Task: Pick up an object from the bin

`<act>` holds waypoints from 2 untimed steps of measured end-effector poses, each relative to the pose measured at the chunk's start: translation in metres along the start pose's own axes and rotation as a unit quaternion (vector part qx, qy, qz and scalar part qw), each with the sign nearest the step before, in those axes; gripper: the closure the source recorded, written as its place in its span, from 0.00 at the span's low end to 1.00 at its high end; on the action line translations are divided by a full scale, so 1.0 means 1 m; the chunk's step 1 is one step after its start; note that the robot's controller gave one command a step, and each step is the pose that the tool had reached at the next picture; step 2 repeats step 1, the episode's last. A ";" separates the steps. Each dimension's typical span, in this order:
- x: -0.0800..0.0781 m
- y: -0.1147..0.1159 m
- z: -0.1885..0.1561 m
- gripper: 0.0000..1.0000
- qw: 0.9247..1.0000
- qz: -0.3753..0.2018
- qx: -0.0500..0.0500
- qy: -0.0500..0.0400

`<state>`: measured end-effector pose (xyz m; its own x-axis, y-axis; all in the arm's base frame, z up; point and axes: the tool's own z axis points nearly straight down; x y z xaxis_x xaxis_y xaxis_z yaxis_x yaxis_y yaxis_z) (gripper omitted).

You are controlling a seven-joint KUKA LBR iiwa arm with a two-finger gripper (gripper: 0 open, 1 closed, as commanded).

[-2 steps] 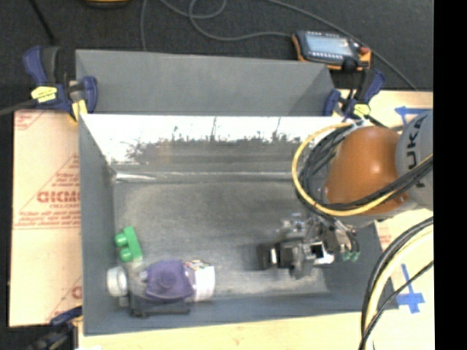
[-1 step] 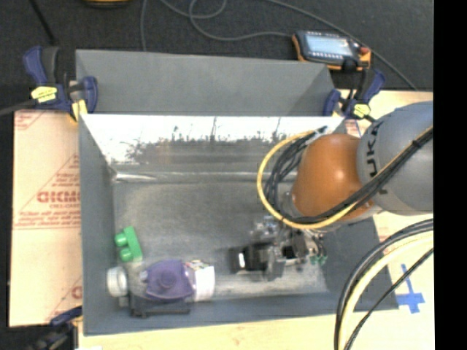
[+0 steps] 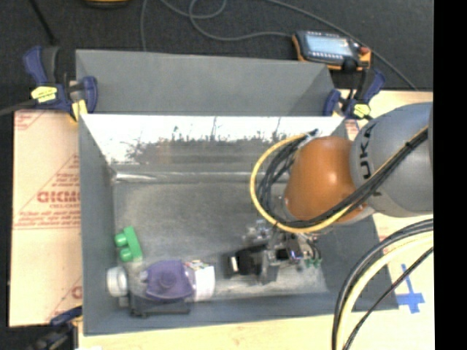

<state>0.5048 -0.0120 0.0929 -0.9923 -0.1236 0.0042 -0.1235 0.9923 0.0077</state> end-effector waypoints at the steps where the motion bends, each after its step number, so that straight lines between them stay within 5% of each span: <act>1: -0.011 -0.070 0.008 1.00 1.000 -0.001 0.004 -0.001; 2: -0.011 -0.070 0.008 1.00 1.000 -0.001 0.004 -0.001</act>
Offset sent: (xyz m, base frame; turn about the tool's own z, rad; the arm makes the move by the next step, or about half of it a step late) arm -0.0117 0.0142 0.1534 0.0556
